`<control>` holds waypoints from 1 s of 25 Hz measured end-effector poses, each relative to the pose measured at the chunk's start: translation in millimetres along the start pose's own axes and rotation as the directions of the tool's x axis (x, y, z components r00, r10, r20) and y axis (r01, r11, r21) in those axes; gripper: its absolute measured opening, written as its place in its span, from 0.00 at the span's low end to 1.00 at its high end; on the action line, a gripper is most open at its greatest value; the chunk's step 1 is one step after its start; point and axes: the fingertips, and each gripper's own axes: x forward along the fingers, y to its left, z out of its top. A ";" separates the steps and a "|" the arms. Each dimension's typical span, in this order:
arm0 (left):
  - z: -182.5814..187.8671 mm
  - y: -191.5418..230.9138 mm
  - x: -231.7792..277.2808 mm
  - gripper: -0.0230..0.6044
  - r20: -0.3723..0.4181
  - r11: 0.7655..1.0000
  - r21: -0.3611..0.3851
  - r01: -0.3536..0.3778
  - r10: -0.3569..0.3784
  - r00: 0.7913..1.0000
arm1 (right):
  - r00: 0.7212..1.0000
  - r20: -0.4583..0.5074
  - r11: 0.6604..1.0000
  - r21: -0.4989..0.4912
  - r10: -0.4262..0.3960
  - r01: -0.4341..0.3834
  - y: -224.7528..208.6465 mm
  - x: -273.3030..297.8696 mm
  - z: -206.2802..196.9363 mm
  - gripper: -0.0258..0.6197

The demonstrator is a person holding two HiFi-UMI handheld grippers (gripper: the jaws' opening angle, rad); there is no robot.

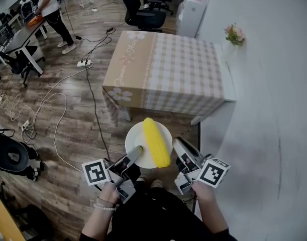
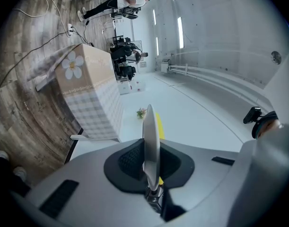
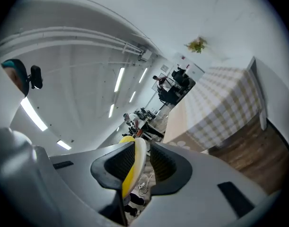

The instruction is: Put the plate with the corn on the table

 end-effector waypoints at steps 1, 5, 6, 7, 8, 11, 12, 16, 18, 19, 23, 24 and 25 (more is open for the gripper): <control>0.4 0.1 -0.4 0.09 0.000 1.000 0.000 0.001 -0.001 1.000 | 1.000 -0.005 1.000 0.019 0.012 -0.012 0.3 1.6 -2.4 0.22; 2.3 0.5 -1.7 0.09 -0.001 1.000 0.000 0.014 -0.014 1.000 | 0.998 -0.036 0.997 0.067 0.049 -0.047 2.4 9.2 -12.8 0.22; 3.0 0.9 -2.1 0.09 -0.001 1.000 0.000 0.016 -0.016 1.000 | 0.997 -0.046 0.996 0.070 0.056 -0.052 3.1 11.6 -15.4 0.22; 3.5 1.7 -2.6 0.09 -0.001 1.000 0.000 0.016 -0.016 1.000 | 0.997 -0.055 0.996 0.071 0.059 -0.055 3.5 14.0 -17.8 0.22; 4.0 2.5 -3.0 0.09 -0.002 1.000 0.000 0.016 -0.016 1.000 | 0.996 -0.060 0.996 0.075 0.061 -0.057 3.6 16.1 -20.1 0.22; 6.0 4.6 -4.7 0.09 -0.002 1.000 -0.009 0.016 -0.016 1.000 | 0.997 -0.060 0.995 0.091 0.057 -0.051 1.8 20.2 -24.3 0.19; 6.7 4.5 -5.2 0.09 -0.001 1.000 -0.013 0.016 -0.016 1.000 | 0.997 -0.057 0.995 0.093 0.053 -0.047 1.4 20.9 -24.5 0.18; 9.8 4.3 -5.8 0.09 -0.008 1.000 -0.015 0.013 -0.013 1.000 | 0.997 -0.048 0.994 0.092 0.060 -0.056 5.7 25.2 -23.7 0.15; 12.4 5.3 -6.2 0.09 -0.011 1.000 -0.015 0.013 -0.013 1.000 | 0.998 -0.046 0.995 0.086 0.050 -0.046 4.4 26.8 -24.4 0.15; 13.7 5.3 -6.4 0.09 -0.013 1.000 -0.014 0.014 -0.014 1.000 | 0.998 -0.045 0.996 0.078 0.043 -0.040 3.9 27.1 -24.6 0.15; 18.0 2.3 -6.7 0.09 -0.024 1.000 -0.009 0.020 -0.020 1.000 | 0.999 -0.041 0.998 0.050 0.034 -0.032 7.8 28.8 -22.9 0.15; 19.0 1.7 -6.6 0.09 -0.027 1.000 -0.008 0.021 -0.021 0.999 | 0.999 -0.038 0.998 0.050 0.031 -0.029 8.4 29.3 -22.6 0.15; 20.0 1.2 -6.6 0.09 -0.030 1.000 -0.008 0.023 -0.023 0.999 | 0.999 -0.034 0.998 0.051 0.028 -0.026 8.7 29.8 -22.4 0.15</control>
